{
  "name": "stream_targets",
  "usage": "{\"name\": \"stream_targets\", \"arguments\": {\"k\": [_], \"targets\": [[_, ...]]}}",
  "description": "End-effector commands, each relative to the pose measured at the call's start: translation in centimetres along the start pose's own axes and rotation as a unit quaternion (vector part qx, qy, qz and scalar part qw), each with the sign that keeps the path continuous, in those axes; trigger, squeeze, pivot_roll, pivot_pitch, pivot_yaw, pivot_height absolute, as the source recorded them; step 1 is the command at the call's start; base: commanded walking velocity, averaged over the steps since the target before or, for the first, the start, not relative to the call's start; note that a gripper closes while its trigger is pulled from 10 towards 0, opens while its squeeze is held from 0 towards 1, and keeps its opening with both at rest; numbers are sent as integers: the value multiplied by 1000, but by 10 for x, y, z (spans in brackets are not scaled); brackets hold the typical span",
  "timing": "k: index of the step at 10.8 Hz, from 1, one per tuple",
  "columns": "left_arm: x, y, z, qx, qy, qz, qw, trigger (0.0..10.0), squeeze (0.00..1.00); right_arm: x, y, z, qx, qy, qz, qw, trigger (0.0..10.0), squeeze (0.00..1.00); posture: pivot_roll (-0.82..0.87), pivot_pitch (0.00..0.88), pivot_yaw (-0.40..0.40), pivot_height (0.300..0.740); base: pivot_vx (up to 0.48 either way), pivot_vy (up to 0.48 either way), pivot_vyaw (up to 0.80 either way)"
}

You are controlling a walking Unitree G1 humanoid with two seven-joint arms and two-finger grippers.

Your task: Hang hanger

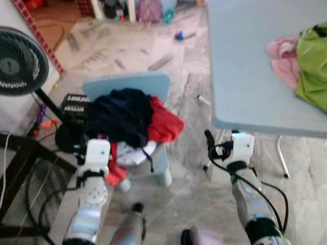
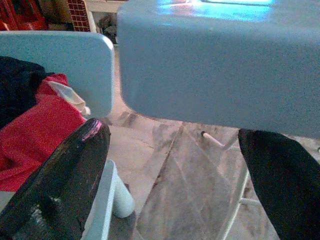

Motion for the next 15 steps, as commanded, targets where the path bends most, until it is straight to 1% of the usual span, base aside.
{"name": "stream_targets", "arguments": {"k": [1, 8, 9, 11, 13, 15], "targets": [[-8, 0, -6, -17, -7, 7, 1000, 10000, 0, -1, -1, -2, -3, 9, -2, 1000, 10000, 0, 61, 188, -27, 740, 0, 480, 0], [-6, 1, -1, -7, 0, -2, 1000, 10000, 0, -1, -1, -1, 0, 15, -3, 1000, 10000, 0, 62, 185, -26, 740, 0, 462, 0], [-7, 0, 0, -3, 1, -2, 1000, 10000, 0, 1, -1, 0, 0, 16, -5, 1000, 10000, 0, 59, 186, -27, 740, 0, 0, 0], [-11, -3, 8, 16, -12, -11, 1000, 10000, 0, 11, -4, 2, 6, 25, -23, 999, 10000, 0, 58, 186, -26, 740, 0, 0, 0], [-9, -4, 9, 20, -21, -30, 999, 10000, 0, 10, -7, -2, -1, 24, -21, 999, 10000, 0, 54, 186, -24, 740, 0, 0, 0], [-7, -3, 12, 24, -26, -33, 999, 10000, 0, 9, -5, -1, 0, 25, -18, 1000, 10000, 0, 53, 184, -29, 740, 0, 0, -547]]}}
Point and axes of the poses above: a point about 5 cm out from each wrist's last joint towards the gripper, its own y axis pointing out of the wrist towards the gripper, its own z axis along the axis of the wrist's last joint, x = y × z, the point moved 6 cm from there along y, pointing out of the wrist towards the gripper, and after that the axes turned 11 degrees about -y, right-handed, at the moved point
